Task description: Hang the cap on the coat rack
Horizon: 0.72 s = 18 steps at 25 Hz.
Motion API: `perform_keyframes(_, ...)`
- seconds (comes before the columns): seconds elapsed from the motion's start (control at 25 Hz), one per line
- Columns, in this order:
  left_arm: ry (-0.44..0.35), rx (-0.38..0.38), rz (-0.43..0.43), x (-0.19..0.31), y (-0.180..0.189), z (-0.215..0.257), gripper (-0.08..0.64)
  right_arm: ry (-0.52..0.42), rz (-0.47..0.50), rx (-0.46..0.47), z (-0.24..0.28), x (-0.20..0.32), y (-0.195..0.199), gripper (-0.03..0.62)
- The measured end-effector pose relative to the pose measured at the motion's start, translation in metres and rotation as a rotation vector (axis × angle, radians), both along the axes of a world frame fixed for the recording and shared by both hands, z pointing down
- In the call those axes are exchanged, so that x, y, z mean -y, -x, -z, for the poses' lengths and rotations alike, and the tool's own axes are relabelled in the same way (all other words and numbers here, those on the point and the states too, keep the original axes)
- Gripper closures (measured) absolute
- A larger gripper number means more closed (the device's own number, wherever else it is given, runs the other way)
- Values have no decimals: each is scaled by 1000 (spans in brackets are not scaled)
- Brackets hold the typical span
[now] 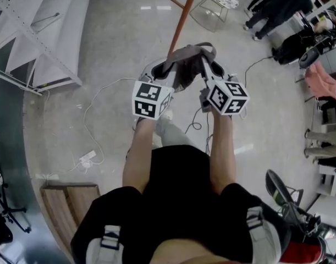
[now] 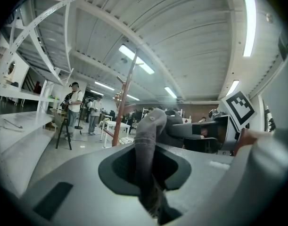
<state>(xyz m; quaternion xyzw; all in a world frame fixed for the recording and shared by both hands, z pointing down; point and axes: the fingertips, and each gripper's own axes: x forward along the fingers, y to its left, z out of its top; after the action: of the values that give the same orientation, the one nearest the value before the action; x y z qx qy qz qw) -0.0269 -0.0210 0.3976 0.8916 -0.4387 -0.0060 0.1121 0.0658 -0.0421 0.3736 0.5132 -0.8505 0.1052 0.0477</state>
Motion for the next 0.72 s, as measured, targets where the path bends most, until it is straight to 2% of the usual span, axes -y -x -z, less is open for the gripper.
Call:
perform_keyframes(0.24,64,-30,37,41,4,-18,515,40,21,-22,-19,36,2,589)
perform_keyframes(0.4,54,-34,38,73,-1,-19,517,12,16,-10,-19,73,-3,589)
perform_keyframes(0.72,88,-31,55,139,-6,-27,517,-28,68,36,-22,160,5,589)
